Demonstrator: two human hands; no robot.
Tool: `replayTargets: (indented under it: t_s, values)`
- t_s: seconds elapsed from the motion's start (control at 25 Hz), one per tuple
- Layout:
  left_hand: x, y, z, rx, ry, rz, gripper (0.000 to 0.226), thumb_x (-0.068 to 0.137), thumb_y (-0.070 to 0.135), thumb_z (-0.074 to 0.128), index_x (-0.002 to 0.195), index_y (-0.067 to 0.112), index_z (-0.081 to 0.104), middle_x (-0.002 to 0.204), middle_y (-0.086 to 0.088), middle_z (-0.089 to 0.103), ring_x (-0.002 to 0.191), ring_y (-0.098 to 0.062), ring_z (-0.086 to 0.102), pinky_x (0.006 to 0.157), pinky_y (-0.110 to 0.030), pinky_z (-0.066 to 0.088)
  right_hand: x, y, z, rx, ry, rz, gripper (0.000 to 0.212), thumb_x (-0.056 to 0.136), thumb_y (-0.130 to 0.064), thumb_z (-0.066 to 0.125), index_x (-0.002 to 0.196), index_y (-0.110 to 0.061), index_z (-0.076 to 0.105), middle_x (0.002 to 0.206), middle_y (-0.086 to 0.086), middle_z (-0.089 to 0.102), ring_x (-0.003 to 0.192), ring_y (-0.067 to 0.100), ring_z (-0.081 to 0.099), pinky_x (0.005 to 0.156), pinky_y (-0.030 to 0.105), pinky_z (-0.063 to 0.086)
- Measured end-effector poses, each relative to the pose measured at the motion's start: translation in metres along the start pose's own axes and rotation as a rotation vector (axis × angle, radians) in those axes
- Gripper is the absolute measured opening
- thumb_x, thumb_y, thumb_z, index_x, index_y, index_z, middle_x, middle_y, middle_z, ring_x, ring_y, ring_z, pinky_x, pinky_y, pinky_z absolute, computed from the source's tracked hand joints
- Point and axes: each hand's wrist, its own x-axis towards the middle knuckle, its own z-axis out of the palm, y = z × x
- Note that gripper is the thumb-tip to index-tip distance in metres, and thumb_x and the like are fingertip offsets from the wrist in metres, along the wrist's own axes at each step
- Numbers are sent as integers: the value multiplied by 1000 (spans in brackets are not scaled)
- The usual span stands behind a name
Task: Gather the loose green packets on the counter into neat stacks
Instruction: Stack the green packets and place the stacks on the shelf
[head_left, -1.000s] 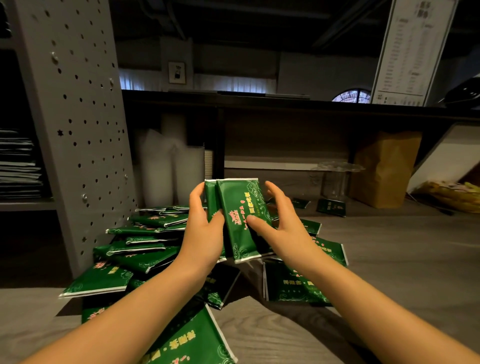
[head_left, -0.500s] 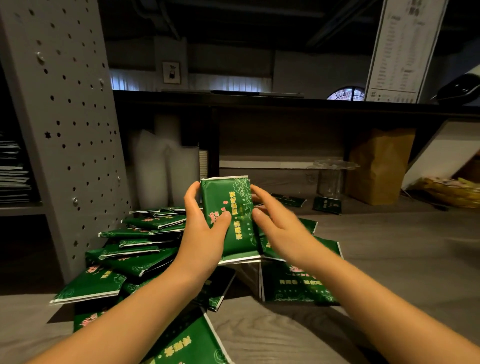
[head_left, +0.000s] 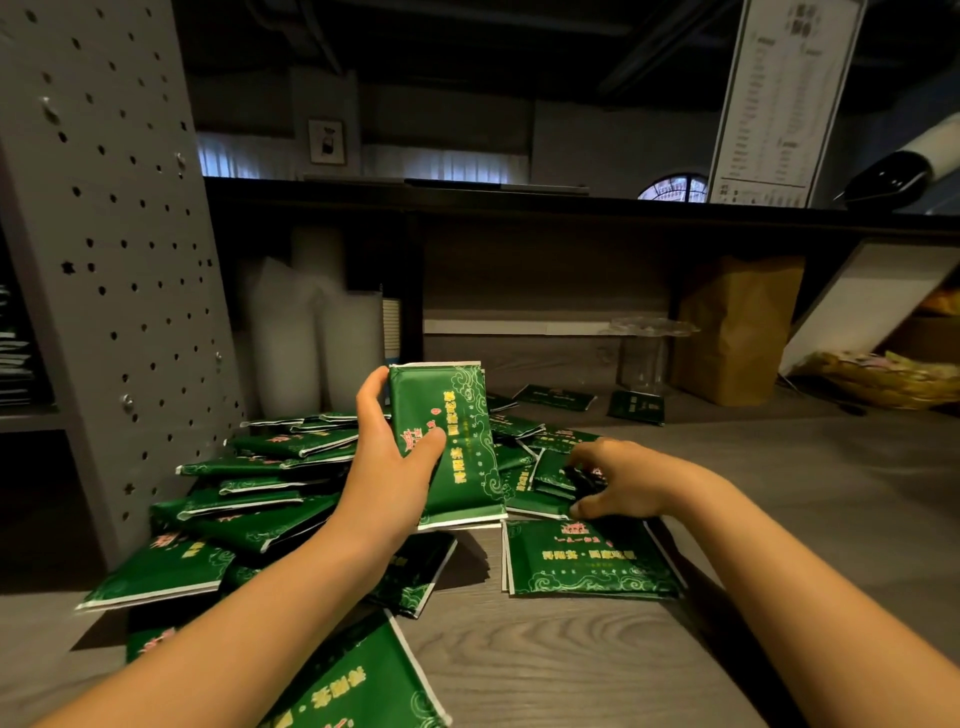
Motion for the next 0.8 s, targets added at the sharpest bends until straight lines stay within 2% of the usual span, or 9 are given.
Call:
replayTargets:
  t_s: [0.08,0.2,0.32,0.4,0.48,0.52,0.6,0.72,0.8]
  values:
    - [-2,0,-1,8,1,-5,61,96,10,48,141,37,18,107,12,56,92,-10,63,57,-13,52,6,6,3,-15,69,-36,48,85,-36,66,129,-22,51,129,4,55,115,22,53,97,37,45]
    - [-3,1,-1,7,-1,-15,60,96,9,49,141,36,19,105,12,55,88,-8,62,54,-11,51,8,11,1,11,224,-59,21,92,-29,57,111,-20,61,113,4,65,103,24,60,88,42,50]
    - [-3,3,-1,15,22,-37,59,96,11,49,141,36,20,109,7,56,91,-11,63,63,-18,53,7,10,-5,30,467,-33,22,96,-26,48,114,-23,60,110,2,66,101,26,60,82,41,51]
    - [-2,3,-1,6,40,-61,59,96,11,49,141,36,20,117,1,56,97,-17,62,73,-28,53,4,1,-9,211,615,-101,26,98,-20,45,121,-22,58,111,-1,66,102,20,61,84,41,51]
    - [-2,4,-1,7,56,-73,59,97,11,48,142,35,19,117,1,56,99,-19,61,80,-33,52,-3,-16,-13,569,691,-217,28,98,-13,44,122,-20,57,106,-7,65,99,9,62,85,32,52]
    - [-2,4,-1,5,65,-78,60,97,10,47,143,34,17,113,4,56,97,-19,61,81,-33,51,-7,-27,-14,765,670,-254,29,98,-11,42,122,-21,57,104,-8,65,95,5,63,82,26,53]
    - [-1,3,0,-20,79,-89,61,97,8,44,145,30,14,105,9,55,93,-17,60,85,-37,51,-13,-50,-10,1067,555,-273,31,99,-9,40,121,-25,54,99,-5,67,88,6,65,77,24,54]
    - [-3,3,4,-91,85,-87,55,99,12,39,145,29,15,117,0,57,103,-21,59,96,-45,47,-14,-78,9,1150,467,-234,31,98,-6,40,115,-29,53,86,-7,65,76,1,63,66,18,51]
    - [-6,4,7,-127,75,-78,48,101,21,37,144,30,18,122,-4,56,105,-20,60,90,-41,51,-11,-90,20,1146,491,-214,30,98,-8,40,118,-27,53,95,-9,63,86,1,62,73,19,51]
